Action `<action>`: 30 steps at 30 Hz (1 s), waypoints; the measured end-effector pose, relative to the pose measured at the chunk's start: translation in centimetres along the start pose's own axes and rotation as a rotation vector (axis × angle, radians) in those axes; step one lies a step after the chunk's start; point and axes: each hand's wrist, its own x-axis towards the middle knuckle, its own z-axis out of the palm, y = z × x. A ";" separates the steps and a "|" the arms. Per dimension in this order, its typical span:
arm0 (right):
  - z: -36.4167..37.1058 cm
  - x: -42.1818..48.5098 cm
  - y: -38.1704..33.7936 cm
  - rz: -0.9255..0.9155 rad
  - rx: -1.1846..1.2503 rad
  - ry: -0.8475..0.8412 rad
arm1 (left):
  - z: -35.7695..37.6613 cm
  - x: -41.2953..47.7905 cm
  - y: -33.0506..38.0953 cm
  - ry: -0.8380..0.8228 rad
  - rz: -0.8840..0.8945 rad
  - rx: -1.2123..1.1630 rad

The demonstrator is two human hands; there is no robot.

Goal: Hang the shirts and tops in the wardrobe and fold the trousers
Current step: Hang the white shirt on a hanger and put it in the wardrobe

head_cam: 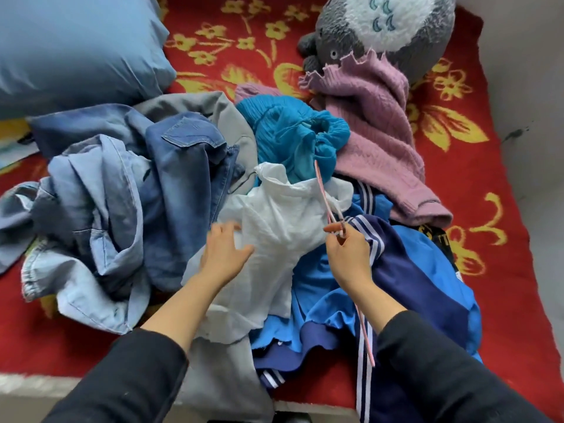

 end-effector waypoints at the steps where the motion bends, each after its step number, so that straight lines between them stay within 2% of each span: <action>1: 0.1 0.3 0.0 -0.010 -0.014 0.007 | 0.3 0.9 0.9 0.077 0.027 -0.024; 2: 0.2 0.6 0.0 -0.024 -0.034 0.019 | 0.8 2.1 1.5 0.096 0.045 -0.012; 5: 0.2 1.9 0.1 -0.079 -0.100 0.076 | 2.3 6.1 2.3 -0.045 -0.036 0.128; 6: 0.2 2.3 0.2 -0.090 -0.110 0.088 | 2.8 6.8 2.3 -0.121 -0.046 0.111; 8: 0.5 3.4 0.7 -0.102 -0.146 0.076 | 3.4 6.3 3.0 -0.267 0.070 -0.005; 12: 2.0 5.2 1.8 -0.026 -0.203 -0.076 | 5.2 1.0 3.6 -0.427 0.346 -0.043; 13: 2.6 5.5 2.0 0.008 -0.229 -0.112 | 5.3 -0.1 3.4 -0.502 0.358 -0.039; 16: 3.6 5.8 2.9 0.052 -0.324 -0.197 | 5.1 -1.1 1.5 -0.872 0.293 -0.066; 17: 3.7 5.8 3.4 0.062 -0.373 -0.226 | 4.9 -0.9 1.0 -0.900 0.259 -0.084; 18: 3.7 5.8 4.0 0.065 -0.422 -0.255 | 4.6 -0.5 0.9 -0.835 0.220 -0.114; 21: 3.4 5.5 5.6 0.079 -0.521 -0.331 | 3.5 1.8 1.2 -0.299 0.035 -0.226; 22: 3.4 5.2 5.9 0.084 -0.540 -0.349 | 3.4 2.7 1.2 -0.159 -0.019 -0.269; 23: 3.3 4.9 6.2 0.083 -0.546 -0.359 | 3.4 3.5 1.4 -0.087 -0.063 -0.301; 25: 3.2 4.3 6.5 0.065 -0.514 -0.362 | 3.9 4.5 2.0 -0.100 -0.076 -0.281; 28: 2.6 4.0 6.6 0.011 -0.444 -0.367 | 5.2 5.3 3.1 -0.162 -0.024 -0.086; 30: 1.8 4.1 6.3 0.005 -0.360 -0.310 | 5.6 5.0 3.8 -0.138 0.012 -0.039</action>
